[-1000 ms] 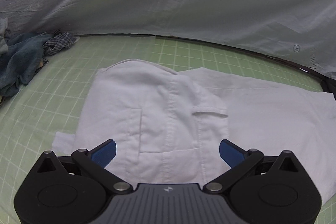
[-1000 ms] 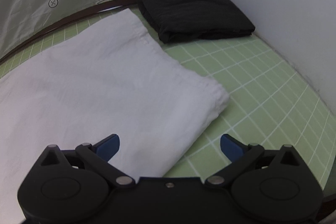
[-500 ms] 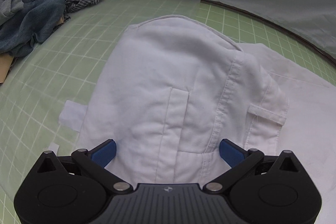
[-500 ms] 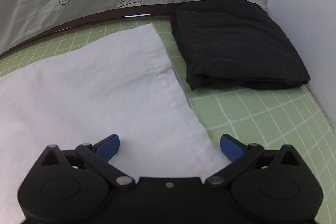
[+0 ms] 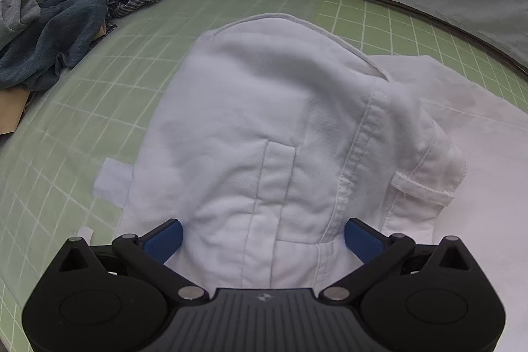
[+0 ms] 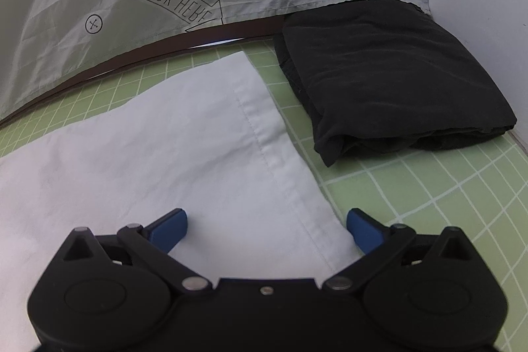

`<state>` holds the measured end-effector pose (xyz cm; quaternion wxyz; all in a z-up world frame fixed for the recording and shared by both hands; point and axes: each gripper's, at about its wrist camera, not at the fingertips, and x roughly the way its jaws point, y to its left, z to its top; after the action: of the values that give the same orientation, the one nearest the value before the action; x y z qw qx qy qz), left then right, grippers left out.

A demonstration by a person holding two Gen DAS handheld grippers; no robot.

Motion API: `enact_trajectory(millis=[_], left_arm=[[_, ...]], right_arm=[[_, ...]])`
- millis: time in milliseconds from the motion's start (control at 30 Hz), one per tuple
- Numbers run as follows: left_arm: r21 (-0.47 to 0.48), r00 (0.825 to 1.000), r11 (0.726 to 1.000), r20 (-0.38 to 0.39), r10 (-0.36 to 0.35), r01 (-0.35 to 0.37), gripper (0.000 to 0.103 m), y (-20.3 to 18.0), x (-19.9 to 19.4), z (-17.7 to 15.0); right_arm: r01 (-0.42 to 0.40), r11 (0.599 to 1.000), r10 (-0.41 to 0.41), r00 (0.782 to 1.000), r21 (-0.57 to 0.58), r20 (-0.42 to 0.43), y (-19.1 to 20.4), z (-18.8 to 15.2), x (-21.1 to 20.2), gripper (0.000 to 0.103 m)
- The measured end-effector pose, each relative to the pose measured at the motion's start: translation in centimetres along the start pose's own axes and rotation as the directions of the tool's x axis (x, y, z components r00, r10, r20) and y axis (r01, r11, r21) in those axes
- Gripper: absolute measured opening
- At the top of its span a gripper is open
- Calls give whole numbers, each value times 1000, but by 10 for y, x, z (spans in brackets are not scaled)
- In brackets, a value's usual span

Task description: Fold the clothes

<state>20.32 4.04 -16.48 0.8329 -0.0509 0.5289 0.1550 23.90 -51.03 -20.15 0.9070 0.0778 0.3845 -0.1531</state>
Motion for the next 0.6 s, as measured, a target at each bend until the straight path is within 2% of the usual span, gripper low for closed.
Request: enact_trajectory(millis=[133,233,333,400,467,600], left_arm=[[0,1000,1000,14,3,-3,103,-1,0,-2],[0,1000,1000,23,-4,4,103,1,0,-3],[-2,1000,1000,27,-7,7,103,1,0,-4],[-2,999,1000,33,-9,9,103,0,0,-4],[-4,999,1000,43,-17,17,103,1,0,-5],[-8,997,999,58,-46,46,103,5,0,-7]], right_arm=[[-28,999,28,999,-26,-21,5,0,-4,103],[-37,999,36,999,-30,-23,7,-2,-9,95],[-57,998,57,998,-38,-17,10,-5,-18,75],[-77,996,76,997,-45,-24,14,-7,-25,38],[-85,994,83,996,-62,-34,19,-9,-31,21],[16,984,-28,998,-180,-64,41,-5,-36,15]])
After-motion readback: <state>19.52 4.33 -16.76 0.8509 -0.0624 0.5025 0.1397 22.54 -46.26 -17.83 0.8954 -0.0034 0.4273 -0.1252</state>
